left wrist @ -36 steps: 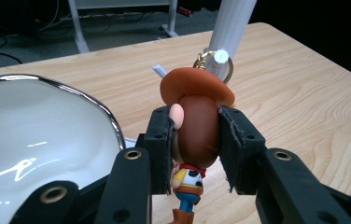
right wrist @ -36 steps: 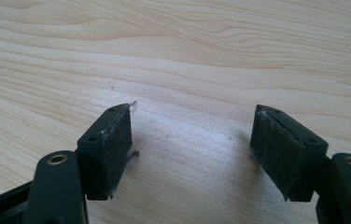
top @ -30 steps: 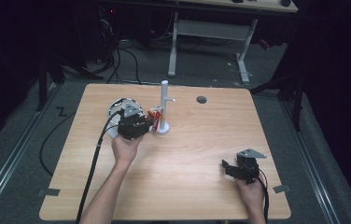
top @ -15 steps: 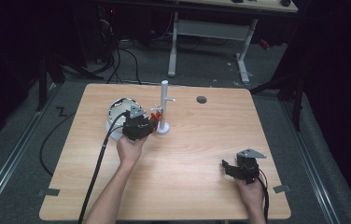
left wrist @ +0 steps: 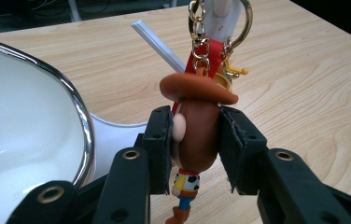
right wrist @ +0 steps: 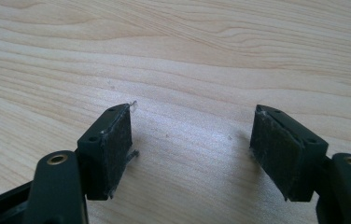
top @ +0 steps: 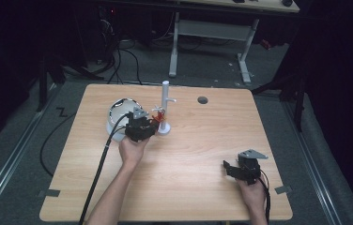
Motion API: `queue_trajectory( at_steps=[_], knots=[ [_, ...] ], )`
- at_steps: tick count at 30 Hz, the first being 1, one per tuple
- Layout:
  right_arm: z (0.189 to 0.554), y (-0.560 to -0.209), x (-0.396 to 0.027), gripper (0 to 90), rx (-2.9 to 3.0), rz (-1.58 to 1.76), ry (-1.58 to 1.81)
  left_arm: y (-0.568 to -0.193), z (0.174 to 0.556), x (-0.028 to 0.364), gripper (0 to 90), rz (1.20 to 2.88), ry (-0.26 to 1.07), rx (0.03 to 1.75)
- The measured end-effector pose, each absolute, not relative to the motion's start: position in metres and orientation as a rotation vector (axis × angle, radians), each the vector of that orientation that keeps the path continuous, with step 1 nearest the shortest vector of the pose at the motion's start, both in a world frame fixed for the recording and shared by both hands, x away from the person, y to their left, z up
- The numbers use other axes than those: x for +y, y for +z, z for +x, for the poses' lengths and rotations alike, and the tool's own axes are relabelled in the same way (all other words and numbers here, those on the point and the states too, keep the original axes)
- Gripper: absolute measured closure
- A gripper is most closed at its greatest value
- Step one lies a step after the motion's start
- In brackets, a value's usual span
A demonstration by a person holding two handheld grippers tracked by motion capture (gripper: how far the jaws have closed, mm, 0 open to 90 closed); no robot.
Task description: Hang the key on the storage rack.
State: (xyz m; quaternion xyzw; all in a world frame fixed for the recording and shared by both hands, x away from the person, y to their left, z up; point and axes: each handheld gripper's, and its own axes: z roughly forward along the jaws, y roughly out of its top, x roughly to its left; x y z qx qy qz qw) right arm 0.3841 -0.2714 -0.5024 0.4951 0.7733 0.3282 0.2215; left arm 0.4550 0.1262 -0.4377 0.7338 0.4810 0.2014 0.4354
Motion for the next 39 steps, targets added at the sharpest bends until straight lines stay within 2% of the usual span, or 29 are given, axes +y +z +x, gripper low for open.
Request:
queue_trajectory(
  at_steps=[15,25,39],
  knots=[
    [0.384,-0.502,-0.271,29.8,2.137,1.368,0.907,-0.442,0.457,0.127,63.3,1.851,0.493,1.213],
    [0.384,-0.502,-0.271,29.8,2.137,1.369,0.907,-0.447,0.455,0.134,54.5,1.839,0.48,1.235],
    [0.384,-0.502,-0.271,29.8,2.136,1.37,0.908,-0.434,0.44,0.149,45.4,1.819,0.515,1.217]
  ],
)
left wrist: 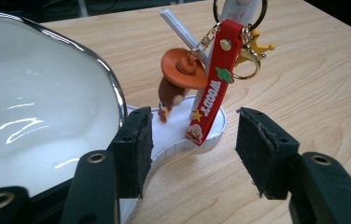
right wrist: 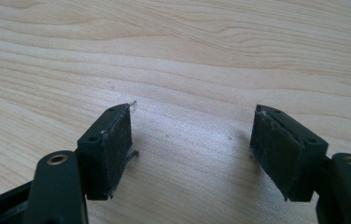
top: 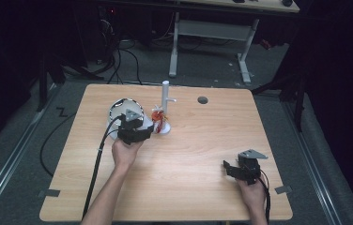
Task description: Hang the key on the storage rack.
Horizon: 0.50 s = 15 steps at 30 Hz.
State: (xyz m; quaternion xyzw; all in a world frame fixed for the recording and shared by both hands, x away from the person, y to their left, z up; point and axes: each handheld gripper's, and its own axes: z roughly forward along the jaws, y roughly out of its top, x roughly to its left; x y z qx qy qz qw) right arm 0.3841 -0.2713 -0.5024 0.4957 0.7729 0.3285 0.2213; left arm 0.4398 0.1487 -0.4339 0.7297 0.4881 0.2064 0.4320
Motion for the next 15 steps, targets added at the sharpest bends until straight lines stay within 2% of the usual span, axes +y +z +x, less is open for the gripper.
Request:
queue_trajectory(
  at_steps=[15],
  knots=[
    [0.384,-0.502,-0.271,29.8,2.136,1.37,0.908,-0.428,0.418,0.164,40.5,1.797,0.521,1.203]
  ],
)
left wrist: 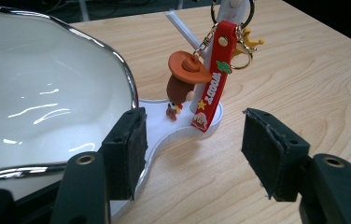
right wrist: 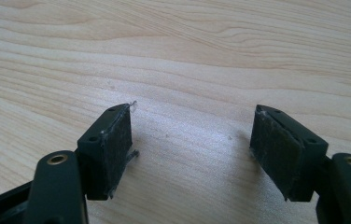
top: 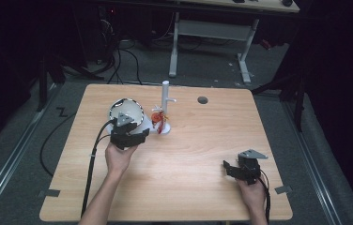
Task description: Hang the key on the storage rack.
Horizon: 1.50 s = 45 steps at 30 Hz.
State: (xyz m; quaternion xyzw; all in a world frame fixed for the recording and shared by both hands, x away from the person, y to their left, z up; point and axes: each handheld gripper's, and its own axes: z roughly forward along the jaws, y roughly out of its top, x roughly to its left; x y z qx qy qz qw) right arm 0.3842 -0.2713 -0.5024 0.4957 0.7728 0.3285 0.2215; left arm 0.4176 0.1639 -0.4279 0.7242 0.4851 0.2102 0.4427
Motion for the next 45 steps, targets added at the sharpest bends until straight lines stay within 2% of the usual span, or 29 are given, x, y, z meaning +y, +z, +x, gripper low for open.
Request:
queue_trajectory(
  at_steps=[25,45],
  knots=[
    [0.384,-0.502,-0.271,29.9,2.136,1.369,0.908,-0.42,0.381,0.202,39.6,1.706,0.551,1.231],
    [0.384,-0.502,-0.271,29.8,2.136,1.37,0.908,-0.422,0.367,0.215,37.3,1.678,0.529,1.249]
  ],
)
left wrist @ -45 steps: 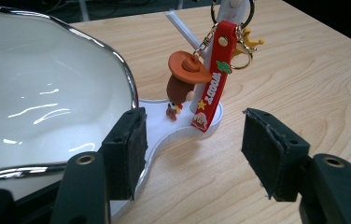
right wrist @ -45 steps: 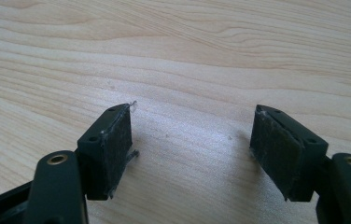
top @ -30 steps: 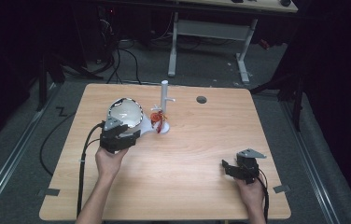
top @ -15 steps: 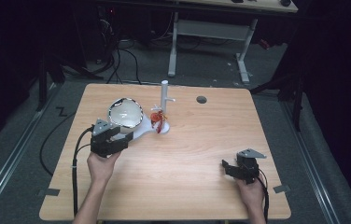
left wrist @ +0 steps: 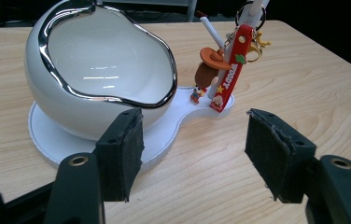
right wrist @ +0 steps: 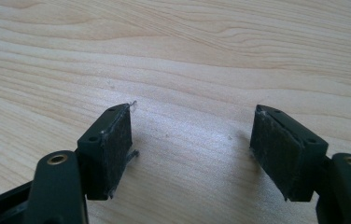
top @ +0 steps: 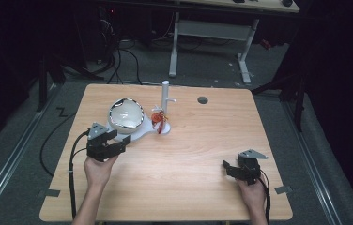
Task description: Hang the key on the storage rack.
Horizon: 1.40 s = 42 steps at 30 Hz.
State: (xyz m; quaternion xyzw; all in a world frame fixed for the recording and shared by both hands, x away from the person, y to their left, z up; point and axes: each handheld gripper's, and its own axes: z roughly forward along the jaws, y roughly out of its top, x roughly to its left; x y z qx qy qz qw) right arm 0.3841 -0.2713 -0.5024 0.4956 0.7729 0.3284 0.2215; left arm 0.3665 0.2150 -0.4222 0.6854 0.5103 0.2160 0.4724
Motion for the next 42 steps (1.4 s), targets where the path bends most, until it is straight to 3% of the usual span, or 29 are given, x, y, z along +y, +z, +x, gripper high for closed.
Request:
queue_trajectory(
  at_steps=[42],
  knots=[
    [0.384,-0.502,-0.271,29.9,2.135,1.37,0.907,-0.443,0.339,0.236,36.3,1.641,0.527,1.309]
  ],
)
